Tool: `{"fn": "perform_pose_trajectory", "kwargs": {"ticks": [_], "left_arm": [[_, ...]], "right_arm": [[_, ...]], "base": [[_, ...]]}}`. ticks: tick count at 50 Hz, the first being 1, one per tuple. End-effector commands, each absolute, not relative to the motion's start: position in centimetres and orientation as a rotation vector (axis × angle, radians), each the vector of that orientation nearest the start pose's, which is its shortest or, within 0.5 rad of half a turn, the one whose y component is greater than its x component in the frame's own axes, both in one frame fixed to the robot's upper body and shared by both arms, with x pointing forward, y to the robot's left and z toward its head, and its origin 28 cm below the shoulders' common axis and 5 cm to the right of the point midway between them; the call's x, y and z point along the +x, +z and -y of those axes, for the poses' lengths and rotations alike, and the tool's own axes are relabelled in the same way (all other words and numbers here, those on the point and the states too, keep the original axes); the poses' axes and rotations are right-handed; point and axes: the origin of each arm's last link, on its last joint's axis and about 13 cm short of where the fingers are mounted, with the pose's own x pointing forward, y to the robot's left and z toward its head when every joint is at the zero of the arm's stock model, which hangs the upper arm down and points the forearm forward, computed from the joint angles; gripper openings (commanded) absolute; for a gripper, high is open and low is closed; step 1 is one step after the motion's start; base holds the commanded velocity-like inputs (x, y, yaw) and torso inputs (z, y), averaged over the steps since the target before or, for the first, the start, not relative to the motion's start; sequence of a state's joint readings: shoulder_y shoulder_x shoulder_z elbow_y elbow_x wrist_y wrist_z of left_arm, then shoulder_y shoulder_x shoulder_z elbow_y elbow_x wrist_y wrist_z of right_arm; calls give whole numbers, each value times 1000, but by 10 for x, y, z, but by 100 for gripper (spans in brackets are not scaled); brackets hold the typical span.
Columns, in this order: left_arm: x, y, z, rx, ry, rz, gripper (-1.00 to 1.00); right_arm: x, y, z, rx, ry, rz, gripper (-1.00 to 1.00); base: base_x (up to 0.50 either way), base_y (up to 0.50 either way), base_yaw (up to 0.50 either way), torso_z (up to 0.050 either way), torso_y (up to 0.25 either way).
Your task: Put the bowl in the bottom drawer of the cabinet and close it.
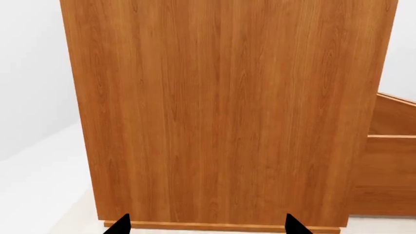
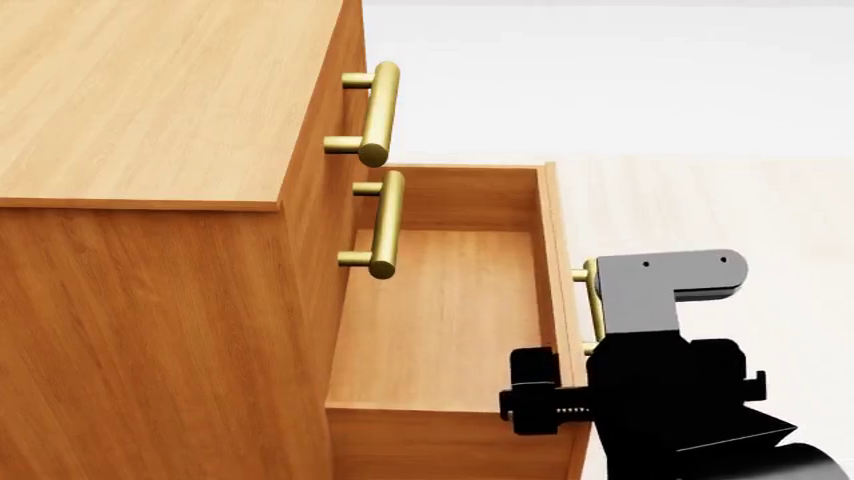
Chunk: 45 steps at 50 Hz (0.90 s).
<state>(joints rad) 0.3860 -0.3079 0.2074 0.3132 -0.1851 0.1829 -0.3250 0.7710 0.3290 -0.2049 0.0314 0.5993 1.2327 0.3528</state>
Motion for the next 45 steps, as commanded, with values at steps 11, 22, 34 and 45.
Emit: {"fn": "perform_pose_trajectory", "kwargs": {"ticks": [11,22,34,45], "left_arm": [[118,34,-219,-1,37,51,100],[118,34,-219,-1,37,52,100],[118,33,-219,-2,37,51,100],[118,33,-219,0,37,52,100]], "right_arm": [[313,143,147,-146,-114,-563,100],[314,139,156,-164,-154,-563,100],[315,139,159,-180,-172,-560,100],[313,139,159,-180,-167,-548,100]], "base": [[0,0,0,0,0],[0,0,0,0,0],[0,0,0,0,0],[0,0,0,0,0]]}}
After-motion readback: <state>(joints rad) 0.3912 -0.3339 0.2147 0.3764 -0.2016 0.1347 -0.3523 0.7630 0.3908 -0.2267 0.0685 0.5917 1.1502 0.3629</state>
